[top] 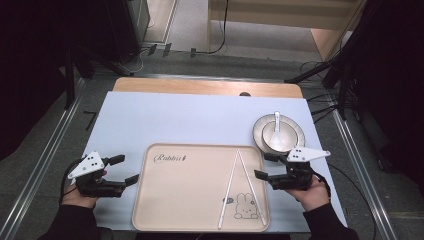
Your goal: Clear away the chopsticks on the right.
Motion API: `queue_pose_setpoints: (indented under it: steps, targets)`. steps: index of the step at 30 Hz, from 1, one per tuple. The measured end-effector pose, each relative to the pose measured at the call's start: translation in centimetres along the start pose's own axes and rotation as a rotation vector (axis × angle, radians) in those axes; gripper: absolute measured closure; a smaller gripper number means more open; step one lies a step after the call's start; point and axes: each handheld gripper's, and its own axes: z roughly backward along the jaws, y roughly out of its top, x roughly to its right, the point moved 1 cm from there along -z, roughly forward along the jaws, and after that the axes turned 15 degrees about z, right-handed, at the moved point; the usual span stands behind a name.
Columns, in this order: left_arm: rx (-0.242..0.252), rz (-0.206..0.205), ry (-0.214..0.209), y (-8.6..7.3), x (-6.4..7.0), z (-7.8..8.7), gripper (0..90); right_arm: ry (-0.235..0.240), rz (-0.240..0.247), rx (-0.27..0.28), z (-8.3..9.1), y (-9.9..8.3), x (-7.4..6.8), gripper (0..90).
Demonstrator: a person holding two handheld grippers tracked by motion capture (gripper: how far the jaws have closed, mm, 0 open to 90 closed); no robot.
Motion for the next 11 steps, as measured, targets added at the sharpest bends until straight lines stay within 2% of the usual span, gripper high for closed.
queue_pose_setpoints:
  steps: [5,8,11]
  targets:
    - [0.002,0.003,0.001,0.0,0.1,0.0,14.6,-0.071,0.048,0.046,1.9,-0.7,-0.2,23.5]
    - [0.003,0.001,0.002,0.0,0.1,0.0,14.6,-0.086,0.038,0.057,2.3,-0.8,-0.2,23.4]
    - [0.001,0.000,0.003,0.0,0.0,0.1,14.6,-0.085,0.047,0.052,2.0,-0.8,-0.1,23.4]
